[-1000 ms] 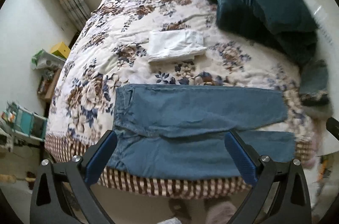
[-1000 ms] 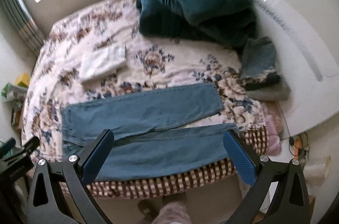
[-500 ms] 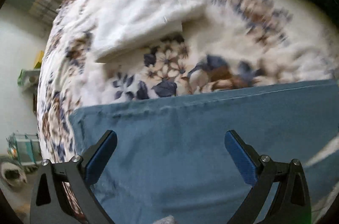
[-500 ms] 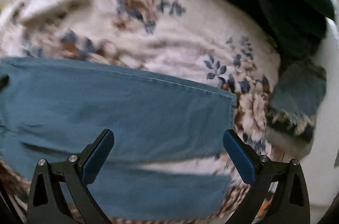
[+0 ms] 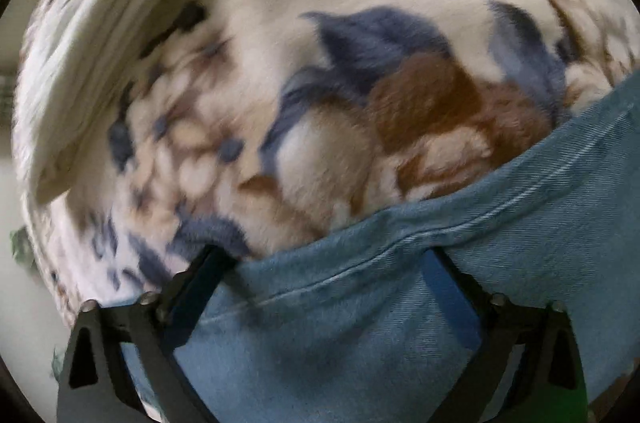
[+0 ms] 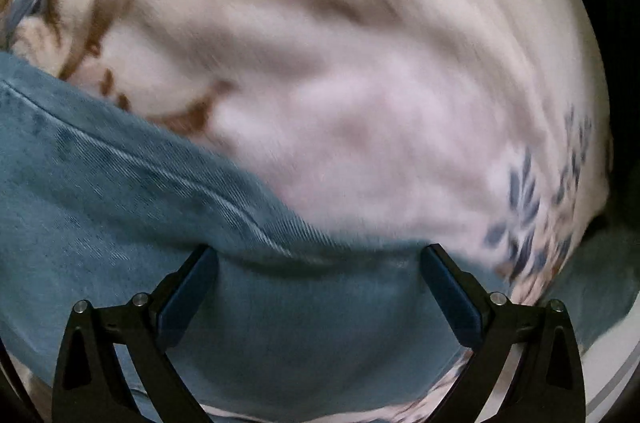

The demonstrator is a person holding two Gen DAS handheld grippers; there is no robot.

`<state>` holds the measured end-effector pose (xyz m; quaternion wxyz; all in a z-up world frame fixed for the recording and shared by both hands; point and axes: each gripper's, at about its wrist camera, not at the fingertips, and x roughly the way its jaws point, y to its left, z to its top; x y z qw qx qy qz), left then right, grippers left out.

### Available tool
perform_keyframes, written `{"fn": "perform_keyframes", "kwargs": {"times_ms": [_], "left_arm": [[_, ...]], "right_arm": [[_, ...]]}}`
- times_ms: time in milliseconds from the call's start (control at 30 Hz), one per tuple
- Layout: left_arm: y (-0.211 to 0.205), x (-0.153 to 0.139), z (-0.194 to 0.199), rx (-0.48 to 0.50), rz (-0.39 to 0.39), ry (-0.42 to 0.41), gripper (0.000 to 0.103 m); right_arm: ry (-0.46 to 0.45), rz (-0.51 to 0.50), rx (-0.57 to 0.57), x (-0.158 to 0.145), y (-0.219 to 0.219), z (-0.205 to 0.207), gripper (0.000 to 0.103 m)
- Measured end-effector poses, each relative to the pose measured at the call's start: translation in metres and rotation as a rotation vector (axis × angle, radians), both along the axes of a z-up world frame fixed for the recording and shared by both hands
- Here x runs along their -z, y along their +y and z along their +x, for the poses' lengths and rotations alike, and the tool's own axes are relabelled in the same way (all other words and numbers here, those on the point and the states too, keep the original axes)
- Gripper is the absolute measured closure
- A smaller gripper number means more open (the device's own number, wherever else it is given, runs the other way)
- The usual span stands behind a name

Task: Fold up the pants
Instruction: 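Lower both tools to the jeans' edge and close both grippers on it, then lift the jeans edge with both grippers and fold it over the rest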

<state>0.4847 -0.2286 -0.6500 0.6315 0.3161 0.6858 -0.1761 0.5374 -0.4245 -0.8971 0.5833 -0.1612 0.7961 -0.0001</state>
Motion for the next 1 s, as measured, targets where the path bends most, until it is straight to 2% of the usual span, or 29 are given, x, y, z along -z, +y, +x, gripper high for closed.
{"fn": "perform_keyframes", "kwargs": {"times_ms": [67,100,133,167,233,300,500,800,867,967,1000], "left_arm": [[-0.005,-0.005,-0.002,0.033,-0.066,0.046,0.053],[-0.010,-0.007,-0.004,0.063,-0.077,0.050,0.062],[-0.014,-0.009,-0.007,0.094,-0.081,0.047,0.075],[-0.019,-0.010,-0.011,0.127,-0.076,0.031,0.080],[-0.020,-0.013,-0.013,0.147,-0.066,-0.001,0.087],[-0.017,-0.018,-0.005,0.102,-0.090,-0.012,0.092],[0.009,-0.054,0.002,-0.010,-0.167,-0.090,0.097],[0.060,-0.106,-0.027,-0.160,-0.216,-0.184,0.098],[0.057,-0.121,-0.048,-0.197,-0.234,-0.199,0.098],[0.072,-0.156,-0.101,-0.288,-0.273,-0.219,0.098],[0.067,-0.157,-0.115,-0.318,-0.283,-0.216,0.098]], "right_arm": [[0.004,0.035,-0.045,0.001,0.004,0.004,0.011],[0.007,0.059,-0.062,0.000,0.006,0.004,0.021],[0.009,0.081,-0.070,-0.001,0.008,0.004,0.037],[0.011,0.115,-0.071,-0.005,0.010,0.003,0.045],[-0.012,0.134,-0.060,-0.011,0.011,0.001,0.077],[-0.035,0.140,-0.030,-0.020,0.006,-0.001,0.092],[-0.128,0.167,0.072,-0.057,-0.007,-0.015,0.095],[-0.268,0.202,0.245,-0.135,-0.035,-0.058,0.096],[-0.291,0.209,0.258,-0.148,-0.034,-0.067,0.096],[-0.323,0.237,0.307,-0.170,-0.034,-0.095,0.096],[-0.329,0.242,0.319,-0.170,-0.018,-0.098,0.096]]}}
